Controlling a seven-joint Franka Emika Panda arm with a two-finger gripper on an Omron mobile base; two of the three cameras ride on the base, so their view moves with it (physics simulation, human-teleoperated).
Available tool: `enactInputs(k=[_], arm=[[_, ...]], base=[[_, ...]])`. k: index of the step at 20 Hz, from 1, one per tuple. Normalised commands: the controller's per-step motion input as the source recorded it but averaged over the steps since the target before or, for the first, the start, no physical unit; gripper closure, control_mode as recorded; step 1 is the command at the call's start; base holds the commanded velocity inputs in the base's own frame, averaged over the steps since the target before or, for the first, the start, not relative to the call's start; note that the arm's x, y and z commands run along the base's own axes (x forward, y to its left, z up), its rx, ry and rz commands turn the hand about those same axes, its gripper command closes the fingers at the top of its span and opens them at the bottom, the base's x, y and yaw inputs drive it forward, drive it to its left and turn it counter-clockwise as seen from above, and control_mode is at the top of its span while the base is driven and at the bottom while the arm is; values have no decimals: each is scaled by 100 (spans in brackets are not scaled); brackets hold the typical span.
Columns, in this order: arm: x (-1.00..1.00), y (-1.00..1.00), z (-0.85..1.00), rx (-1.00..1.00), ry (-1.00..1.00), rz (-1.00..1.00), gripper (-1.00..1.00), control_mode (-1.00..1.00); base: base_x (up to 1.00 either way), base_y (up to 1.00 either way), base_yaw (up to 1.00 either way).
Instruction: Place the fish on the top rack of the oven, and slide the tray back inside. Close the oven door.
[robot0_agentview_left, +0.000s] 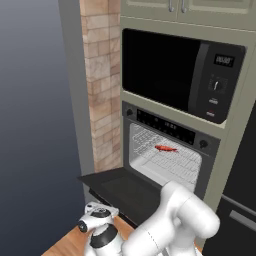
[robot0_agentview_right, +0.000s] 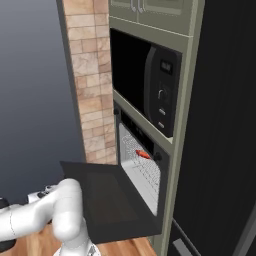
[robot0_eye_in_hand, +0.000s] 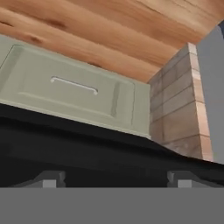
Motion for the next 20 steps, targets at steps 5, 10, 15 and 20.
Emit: enactInputs(k=[5,10,15,20], arm=[[26,-100,-23,-43,-13,-25,-100,-100],[25,-100,-1,-44,-16,-26,-100,-100],[23,-100,0,-38,-17,-25,-100,-100],[39,-100,0,-33,-18,-23,-100,-100]], base=[[0,0,0],[0,0,0],[0,0,0],[0,0,0]])
